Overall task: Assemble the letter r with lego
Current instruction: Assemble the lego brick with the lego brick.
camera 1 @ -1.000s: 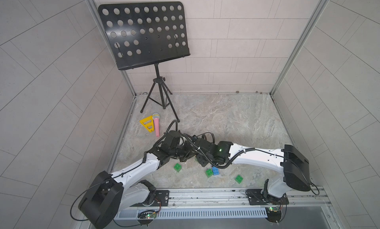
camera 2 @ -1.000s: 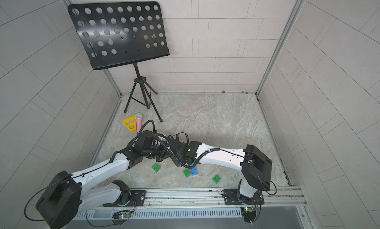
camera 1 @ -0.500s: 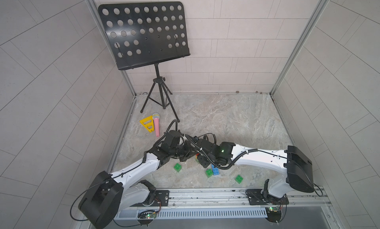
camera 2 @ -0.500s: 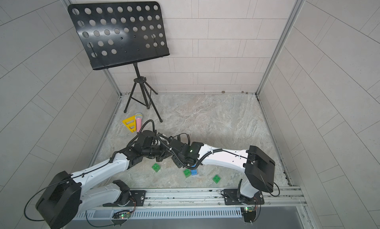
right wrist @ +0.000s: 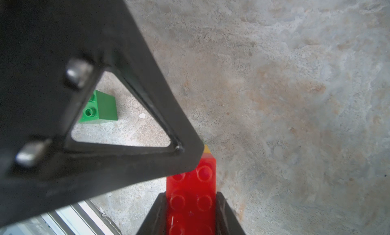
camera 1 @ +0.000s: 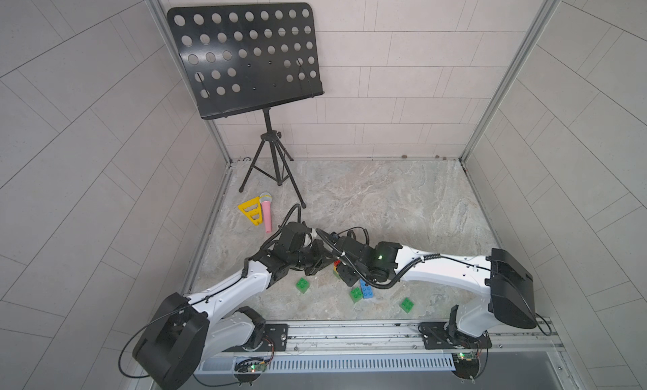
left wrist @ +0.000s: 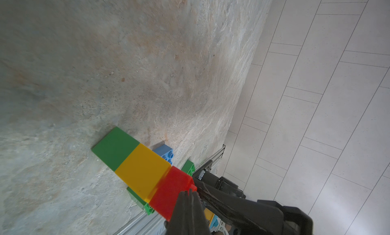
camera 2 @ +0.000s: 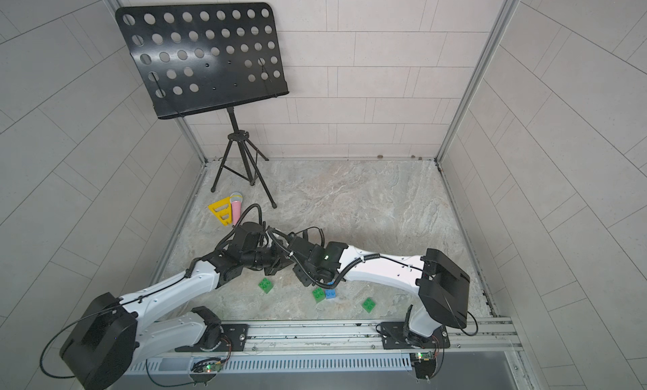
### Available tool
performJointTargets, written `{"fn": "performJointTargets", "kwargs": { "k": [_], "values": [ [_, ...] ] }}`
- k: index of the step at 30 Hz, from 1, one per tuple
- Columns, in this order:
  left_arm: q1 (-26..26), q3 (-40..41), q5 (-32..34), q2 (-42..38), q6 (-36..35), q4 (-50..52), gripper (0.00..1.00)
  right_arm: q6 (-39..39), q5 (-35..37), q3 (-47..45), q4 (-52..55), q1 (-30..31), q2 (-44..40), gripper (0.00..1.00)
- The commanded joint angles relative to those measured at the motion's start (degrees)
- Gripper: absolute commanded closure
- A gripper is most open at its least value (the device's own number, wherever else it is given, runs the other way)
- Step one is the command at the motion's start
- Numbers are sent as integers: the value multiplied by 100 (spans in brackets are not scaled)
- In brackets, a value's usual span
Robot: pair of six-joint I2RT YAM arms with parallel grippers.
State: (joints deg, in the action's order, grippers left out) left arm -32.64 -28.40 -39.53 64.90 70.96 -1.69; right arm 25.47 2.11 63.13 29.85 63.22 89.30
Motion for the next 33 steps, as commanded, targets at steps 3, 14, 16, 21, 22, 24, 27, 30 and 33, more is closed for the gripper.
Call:
{"fn": "performJointTargets", "kwargs": {
  "k": [3,14,16,21,22,24,27,30,33],
  "values": [
    [-10,-103,-32,-119,-47,54,100,107,-19,-111,-33,-12,33,100],
    [-101,-139,-135,-98,-126,54,100,72,10,7,152,-11,184,100],
    [-136,-118,-148,-64,-144,69,100,72,31,31,177,-12,191,100],
    [-264,-111,-150,87,-196,68,100,52,40,78,249,-11,236,100],
    [-288,-104,-148,119,-205,64,100,46,39,77,250,-9,237,100],
    [-313,-80,-143,167,-207,74,100,50,42,82,247,-12,237,100],
    [-339,4,-61,211,-205,120,100,46,39,94,275,-11,229,100],
    [-346,108,-4,240,-205,147,100,45,61,86,276,-12,198,100],
    [-343,198,54,238,-205,143,100,46,79,39,235,-12,142,100]
  ]
}}
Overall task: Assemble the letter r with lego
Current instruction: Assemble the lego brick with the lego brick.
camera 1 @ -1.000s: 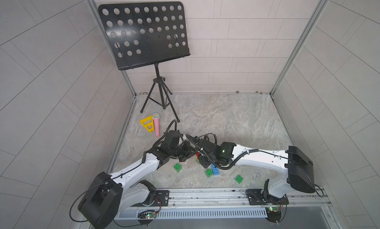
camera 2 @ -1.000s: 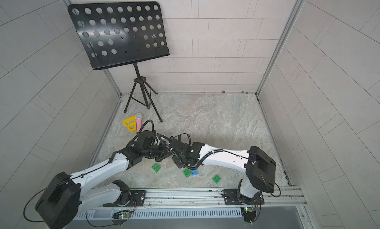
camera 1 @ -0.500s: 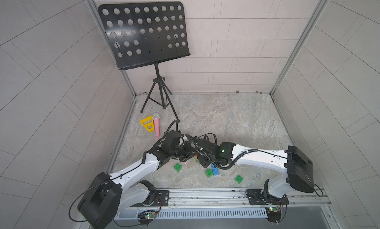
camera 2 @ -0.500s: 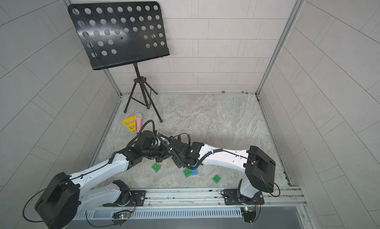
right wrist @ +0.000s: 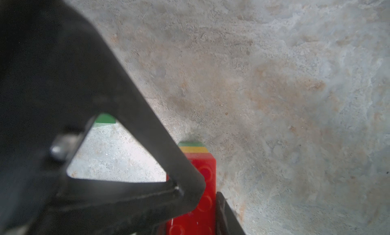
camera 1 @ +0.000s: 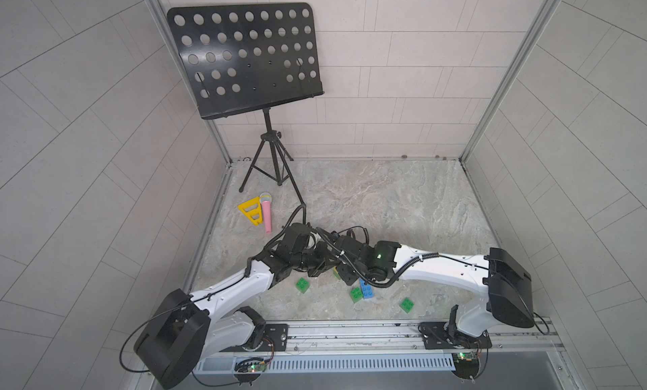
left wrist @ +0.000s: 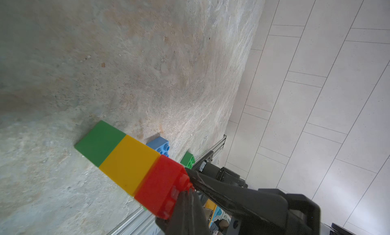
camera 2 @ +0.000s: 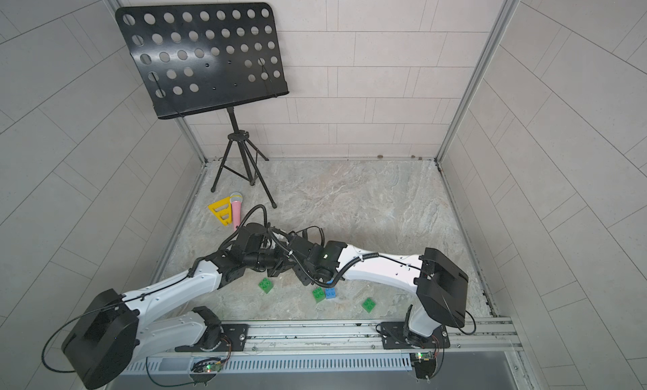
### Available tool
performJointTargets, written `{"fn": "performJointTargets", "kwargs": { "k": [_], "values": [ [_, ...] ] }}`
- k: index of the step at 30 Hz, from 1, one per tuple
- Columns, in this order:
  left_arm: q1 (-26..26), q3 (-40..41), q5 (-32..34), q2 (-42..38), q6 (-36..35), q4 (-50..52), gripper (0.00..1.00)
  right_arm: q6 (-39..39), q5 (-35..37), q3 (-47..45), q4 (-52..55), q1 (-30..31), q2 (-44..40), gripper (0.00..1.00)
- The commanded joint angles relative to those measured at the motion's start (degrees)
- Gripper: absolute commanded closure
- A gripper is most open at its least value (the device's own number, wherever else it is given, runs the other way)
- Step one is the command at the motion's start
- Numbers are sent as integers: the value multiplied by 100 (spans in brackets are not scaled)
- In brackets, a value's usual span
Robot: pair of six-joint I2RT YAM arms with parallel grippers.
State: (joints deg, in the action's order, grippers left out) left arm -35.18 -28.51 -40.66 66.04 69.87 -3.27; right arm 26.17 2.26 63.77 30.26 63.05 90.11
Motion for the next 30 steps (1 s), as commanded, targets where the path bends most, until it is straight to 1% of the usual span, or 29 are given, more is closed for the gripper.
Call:
{"fn": "performJointTargets", "kwargs": {
  "k": [1,13,21,30],
  "values": [
    [-89,235,177,117,-87,304,100,-22,62,-44,183,6,60,100],
    [-93,314,295,300,-22,287,100,-16,11,-137,164,9,43,100],
    [-87,513,452,222,37,352,100,11,-114,-145,100,49,94,100],
    [-92,754,531,228,1,399,100,252,-177,-323,-22,141,129,100]
  ]
}}
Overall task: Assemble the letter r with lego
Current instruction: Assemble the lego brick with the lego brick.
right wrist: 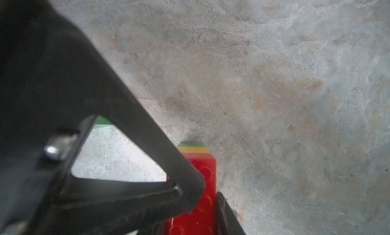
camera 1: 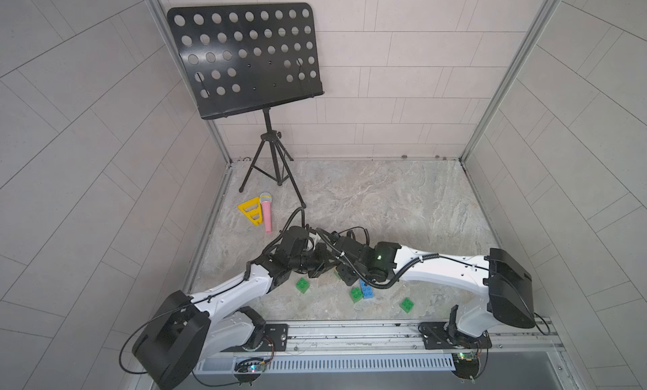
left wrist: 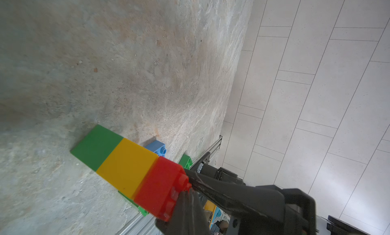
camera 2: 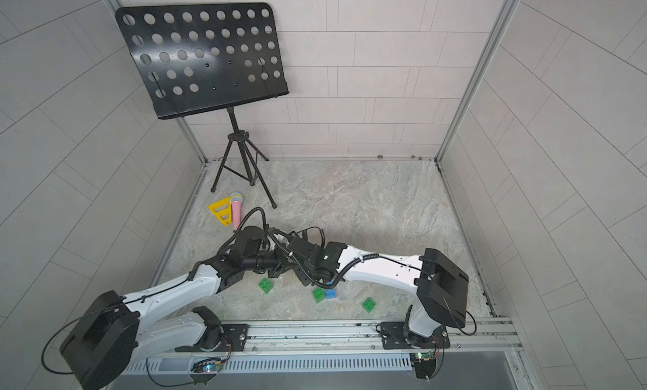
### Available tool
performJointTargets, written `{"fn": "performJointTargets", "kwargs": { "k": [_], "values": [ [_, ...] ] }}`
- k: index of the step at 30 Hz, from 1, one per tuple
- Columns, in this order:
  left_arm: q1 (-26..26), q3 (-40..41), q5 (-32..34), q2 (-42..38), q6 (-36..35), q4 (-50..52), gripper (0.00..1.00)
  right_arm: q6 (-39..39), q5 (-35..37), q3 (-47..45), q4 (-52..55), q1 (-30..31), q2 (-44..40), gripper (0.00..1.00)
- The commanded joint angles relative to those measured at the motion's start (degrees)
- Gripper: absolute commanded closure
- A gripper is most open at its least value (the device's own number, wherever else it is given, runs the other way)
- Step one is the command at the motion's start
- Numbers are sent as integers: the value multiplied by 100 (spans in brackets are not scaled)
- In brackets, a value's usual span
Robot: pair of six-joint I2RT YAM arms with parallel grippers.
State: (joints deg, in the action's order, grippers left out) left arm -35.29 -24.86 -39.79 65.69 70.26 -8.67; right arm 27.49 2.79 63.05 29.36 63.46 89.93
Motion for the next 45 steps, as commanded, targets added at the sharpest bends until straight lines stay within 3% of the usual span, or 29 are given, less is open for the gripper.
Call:
{"fn": "performJointTargets", "kwargs": {
  "k": [1,15,21,27,45],
  "values": [
    [-77,403,450,266,-39,939,100,134,-234,-256,76,104,155,100],
    [-75,316,426,43,76,641,100,138,-1,-110,324,123,101,100],
    [-73,-456,839,-576,-426,1695,100,29,204,45,360,98,-147,100],
    [-58,-972,1043,-688,-764,2216,100,-89,199,207,464,-33,-317,100],
    [2,-990,1125,-758,-979,2442,100,-186,42,157,542,-97,-287,100]
  ]
}}
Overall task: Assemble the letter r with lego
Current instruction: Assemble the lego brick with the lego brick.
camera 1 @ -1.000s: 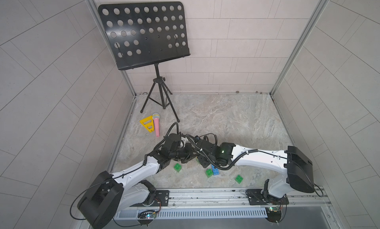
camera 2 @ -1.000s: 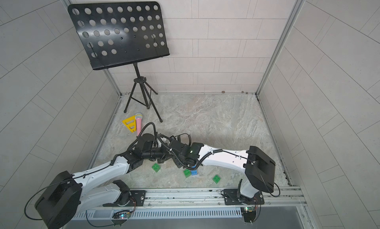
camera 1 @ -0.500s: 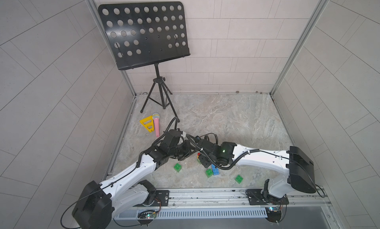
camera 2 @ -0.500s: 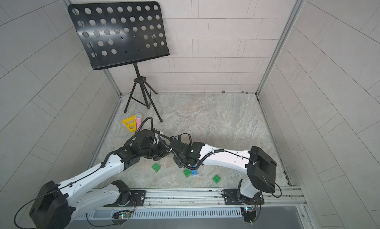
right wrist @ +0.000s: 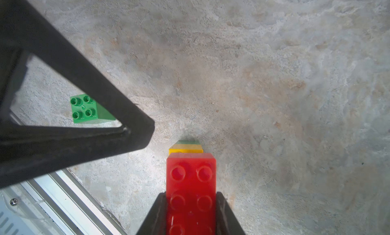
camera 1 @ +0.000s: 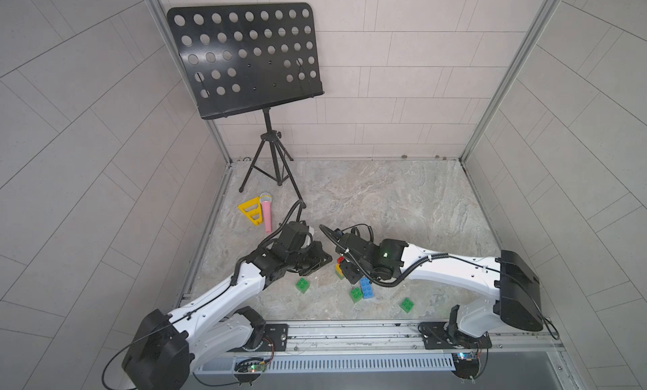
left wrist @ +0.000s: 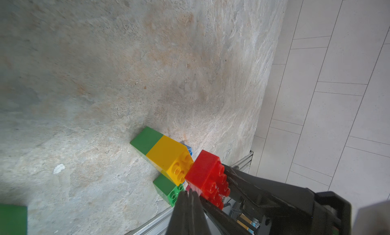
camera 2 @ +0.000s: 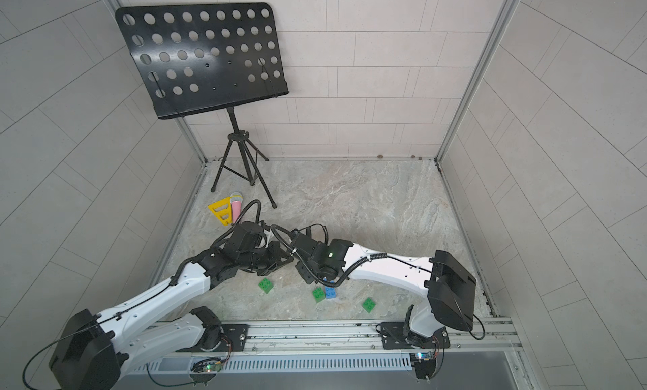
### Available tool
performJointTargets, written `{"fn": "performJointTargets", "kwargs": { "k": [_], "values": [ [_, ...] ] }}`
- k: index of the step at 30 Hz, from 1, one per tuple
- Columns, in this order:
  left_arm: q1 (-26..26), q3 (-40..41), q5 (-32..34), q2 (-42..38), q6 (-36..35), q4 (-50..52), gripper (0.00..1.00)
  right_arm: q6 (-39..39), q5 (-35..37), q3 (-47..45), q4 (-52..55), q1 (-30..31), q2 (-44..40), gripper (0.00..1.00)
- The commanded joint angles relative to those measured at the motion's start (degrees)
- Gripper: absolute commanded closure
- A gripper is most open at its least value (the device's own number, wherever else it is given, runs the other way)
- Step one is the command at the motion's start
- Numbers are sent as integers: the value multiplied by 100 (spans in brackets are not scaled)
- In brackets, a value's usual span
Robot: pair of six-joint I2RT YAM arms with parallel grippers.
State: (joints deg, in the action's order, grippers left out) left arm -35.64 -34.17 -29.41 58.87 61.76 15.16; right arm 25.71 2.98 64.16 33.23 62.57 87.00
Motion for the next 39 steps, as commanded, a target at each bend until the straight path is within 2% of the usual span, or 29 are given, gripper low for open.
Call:
{"fn": "performJointTargets", "kwargs": {
  "k": [1,27,39],
  "values": [
    [32,-41,76,-53,-121,24,100,-7,18,49,163,-6,30,100],
    [52,306,-308,185,376,-909,100,180,-175,284,258,18,529,100],
    [57,348,-373,96,522,-1072,100,235,-20,247,330,85,542,100]
  ]
}}
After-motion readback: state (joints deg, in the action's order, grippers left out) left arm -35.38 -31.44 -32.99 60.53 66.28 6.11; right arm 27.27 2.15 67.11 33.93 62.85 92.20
